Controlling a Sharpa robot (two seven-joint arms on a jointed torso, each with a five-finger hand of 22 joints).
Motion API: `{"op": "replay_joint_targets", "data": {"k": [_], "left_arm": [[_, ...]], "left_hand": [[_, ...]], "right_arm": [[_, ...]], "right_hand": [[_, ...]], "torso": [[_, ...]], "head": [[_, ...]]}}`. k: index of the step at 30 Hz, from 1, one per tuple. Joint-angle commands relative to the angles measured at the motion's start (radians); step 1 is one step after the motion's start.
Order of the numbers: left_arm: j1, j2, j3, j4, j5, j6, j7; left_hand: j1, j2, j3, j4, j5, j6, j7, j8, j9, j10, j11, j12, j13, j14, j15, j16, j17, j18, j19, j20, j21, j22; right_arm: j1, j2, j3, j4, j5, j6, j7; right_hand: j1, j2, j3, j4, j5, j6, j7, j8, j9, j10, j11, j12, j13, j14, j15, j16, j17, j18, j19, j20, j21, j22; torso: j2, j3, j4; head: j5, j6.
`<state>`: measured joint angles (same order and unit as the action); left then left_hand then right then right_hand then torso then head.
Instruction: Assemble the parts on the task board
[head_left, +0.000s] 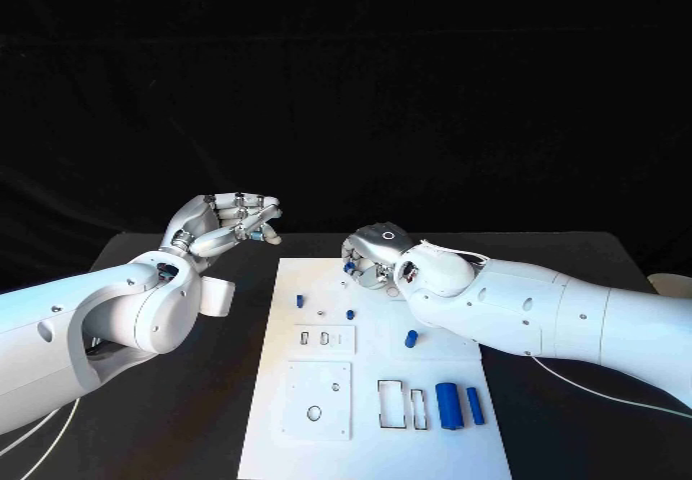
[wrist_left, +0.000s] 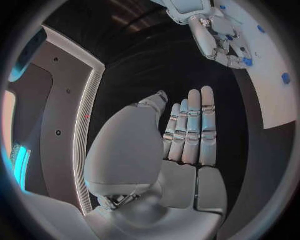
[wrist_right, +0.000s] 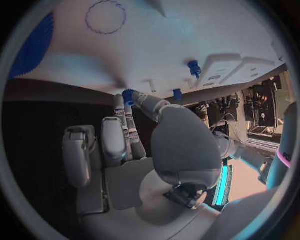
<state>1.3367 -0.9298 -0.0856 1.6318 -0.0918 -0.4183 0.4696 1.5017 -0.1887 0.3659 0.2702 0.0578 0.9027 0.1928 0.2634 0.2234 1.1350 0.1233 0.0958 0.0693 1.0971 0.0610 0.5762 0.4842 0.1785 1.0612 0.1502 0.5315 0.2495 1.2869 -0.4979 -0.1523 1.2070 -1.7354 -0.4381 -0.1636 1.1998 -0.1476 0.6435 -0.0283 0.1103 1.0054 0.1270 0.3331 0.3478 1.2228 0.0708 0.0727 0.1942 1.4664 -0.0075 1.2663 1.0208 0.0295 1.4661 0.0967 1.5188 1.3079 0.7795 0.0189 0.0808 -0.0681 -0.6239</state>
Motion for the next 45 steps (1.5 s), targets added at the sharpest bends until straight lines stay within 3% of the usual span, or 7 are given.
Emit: {"op": "replay_joint_targets", "data": {"k": [1,12,16,20,29,39,45], "left_arm": [[0.002,0.0,0.001,0.005,0.005,0.016,0.005],[0.002,0.002,0.001,0.002,0.006,0.015,0.004],[0.002,0.002,0.001,0.0,0.006,0.015,0.004],[0.002,0.0,0.001,-0.002,0.007,0.015,0.005],[0.001,-0.002,0.001,-0.013,0.012,0.014,0.005],[0.001,0.011,0.0,-0.022,0.014,0.02,0.004],[0.001,0.013,-0.001,-0.023,0.015,0.022,0.004]], "left_hand": [[-0.001,0.002,0.006,-0.002,-0.005,-0.008,0.001,-0.004,0.002,-0.002,0.008,-0.004,0.001,-0.007,0.002,0.004,0.001,0.0,-0.006,0.001,0.006,0.001],[-0.001,0.002,0.006,-0.002,-0.005,-0.008,0.001,-0.004,0.002,-0.002,0.008,-0.004,0.001,-0.007,0.002,0.004,0.001,0.0,-0.006,0.001,0.006,0.001],[0.0,0.002,0.008,-0.003,-0.005,-0.008,0.001,-0.005,0.002,-0.003,0.008,-0.006,0.001,-0.008,0.002,0.005,0.002,0.0,-0.007,0.002,0.007,0.002],[0.0,0.002,0.008,-0.003,-0.005,-0.008,0.001,-0.005,0.002,-0.003,0.008,-0.006,0.001,-0.008,0.002,0.005,0.002,0.0,-0.007,0.002,0.007,0.002],[0.001,0.002,0.008,-0.004,-0.005,-0.009,0.001,-0.005,0.002,-0.004,0.008,-0.007,0.001,-0.009,0.002,0.005,0.003,0.001,-0.007,0.002,0.008,0.002],[0.003,0.003,0.01,-0.006,-0.005,-0.009,0.001,-0.005,0.002,-0.003,0.008,-0.007,0.001,-0.01,0.002,0.005,0.004,0.001,-0.008,0.002,0.009,0.003],[0.003,0.003,0.01,-0.006,-0.005,-0.009,0.001,-0.005,0.002,-0.003,0.008,-0.007,0.001,-0.01,0.002,0.005,0.004,0.001,-0.008,0.002,0.009,0.003]], "right_arm": [[-0.007,0.005,-0.003,-0.007,-0.007,0.058,0.003],[-0.01,0.006,-0.004,-0.011,-0.008,0.038,0.003],[-0.01,-0.005,-0.004,-0.002,-0.007,0.005,-0.005],[-0.008,-0.04,-0.003,0.036,-0.007,-0.02,-0.014],[0.029,-0.206,0.017,0.198,0.088,-0.009,-0.002],[0.076,-0.357,0.025,0.264,0.311,0.169,-0.001],[0.069,-0.376,0.024,0.246,0.344,0.199,-0.01]], "right_hand": [[-0.006,-0.004,-0.001,0.006,-0.005,-0.005,0.0,-0.004,0.094,-0.007,-0.001,-0.006,0.0,0.008,-0.002,-0.002,-0.002,-0.005,0.036,0.001,-0.006,0.159],[-0.015,-0.02,-0.002,0.014,-0.008,-0.028,0.009,-0.019,0.094,-0.024,0.005,-0.01,0.0,0.005,0.003,-0.007,-0.013,-0.002,0.029,0.004,-0.013,0.149],[-0.039,-0.082,-0.042,0.025,0.007,-0.222,0.048,-0.134,0.057,-0.166,0.034,0.031,-0.026,-0.034,0.025,-0.084,-0.133,0.024,-0.049,0.023,-0.084,0.034],[-0.022,-0.085,-0.088,0.032,0.01,-0.235,0.041,-0.142,0.06,-0.192,0.033,0.03,-0.028,-0.04,0.025,-0.105,-0.163,0.031,-0.064,0.028,-0.104,0.009],[0.026,-0.072,-0.25,0.082,0.012,-0.249,0.04,-0.16,0.07,-0.178,0.025,0.072,-0.02,-0.034,0.02,-0.113,-0.183,0.03,-0.056,0.022,-0.114,0.01],[0.092,-0.087,-0.268,0.084,0.126,-0.172,0.014,-0.096,0.11,0.123,-0.021,0.331,0.154,0.033,-0.018,0.065,0.079,-0.01,0.055,-0.011,0.001,0.184],[0.104,-0.067,-0.333,0.143,0.131,-0.294,0.034,0.006,0.185,0.174,0.006,1.25,1.099,0.066,0.007,0.219,0.337,-0.028,0.1,0.007,0.047,0.256]], "torso": [[0.001,-0.0002,-0.0009],[0.0,-0.0007,-0.0038],[-0.002,-0.0006,-0.0038],[-0.004,-0.0007,-0.005],[-0.017,-0.0035,-0.0284],[-0.028,-0.0064,-0.0397],[-0.027,-0.0044,-0.04]], "head": [[0.002,-0.004],[0.004,-0.01],[0.003,-0.009],[0.0,-0.006],[-0.009,0.01],[-0.017,0.01],[-0.016,0.003]]}}
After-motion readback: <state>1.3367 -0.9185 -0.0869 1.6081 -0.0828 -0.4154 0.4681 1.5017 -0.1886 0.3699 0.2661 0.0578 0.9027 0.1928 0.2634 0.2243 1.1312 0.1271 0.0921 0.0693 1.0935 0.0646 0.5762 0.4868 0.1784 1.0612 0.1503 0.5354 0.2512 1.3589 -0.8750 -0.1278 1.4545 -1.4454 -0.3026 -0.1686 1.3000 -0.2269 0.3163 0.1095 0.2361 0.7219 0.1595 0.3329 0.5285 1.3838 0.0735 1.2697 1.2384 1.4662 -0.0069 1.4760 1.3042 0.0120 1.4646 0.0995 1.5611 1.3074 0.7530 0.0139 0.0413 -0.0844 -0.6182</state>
